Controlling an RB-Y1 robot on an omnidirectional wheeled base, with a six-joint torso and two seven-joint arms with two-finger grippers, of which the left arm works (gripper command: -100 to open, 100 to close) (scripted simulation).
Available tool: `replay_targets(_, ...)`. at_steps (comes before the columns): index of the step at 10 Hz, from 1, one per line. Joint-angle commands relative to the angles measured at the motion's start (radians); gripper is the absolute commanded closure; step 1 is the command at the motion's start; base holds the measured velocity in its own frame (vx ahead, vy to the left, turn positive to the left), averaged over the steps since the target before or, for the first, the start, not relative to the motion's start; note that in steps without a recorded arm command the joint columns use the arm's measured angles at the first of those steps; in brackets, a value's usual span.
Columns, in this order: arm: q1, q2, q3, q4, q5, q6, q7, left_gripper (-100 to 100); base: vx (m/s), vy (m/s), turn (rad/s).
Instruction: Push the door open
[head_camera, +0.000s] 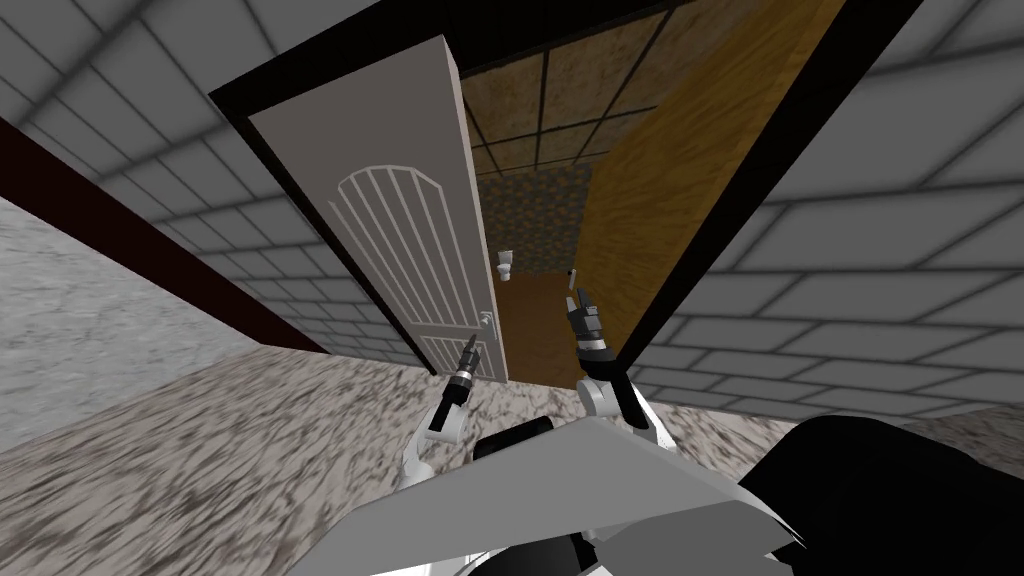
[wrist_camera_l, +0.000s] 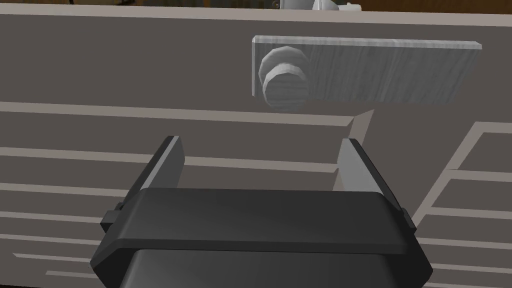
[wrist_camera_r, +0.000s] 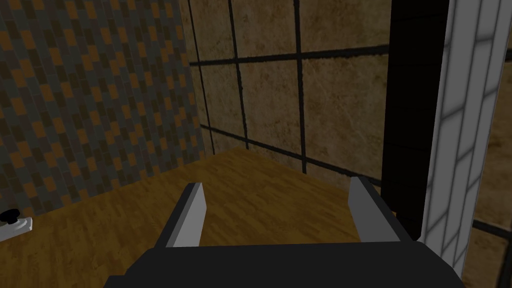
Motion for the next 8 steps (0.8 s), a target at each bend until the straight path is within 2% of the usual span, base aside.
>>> replay_targets(1,-0.021,0.005,-0.013,0.032,-0.002,0.016,0.005,-100,0.046,0.176,-0.085)
replay_targets(2,-0.014,0.001,-0.008,0.022,-0.002,0.009,0.002,-100,0.02,0.076,-0.021)
replay_targets(3,-0.022,-0.004,-0.002,0.04,-0.002,0.004,0.0,-100,0.126,0.01,-0.035)
replay_targets(8,-0.039,-0.02,0.014,0.08,-0.001,-0.015,-0.007,-100,0.183,-0.06,-0.029)
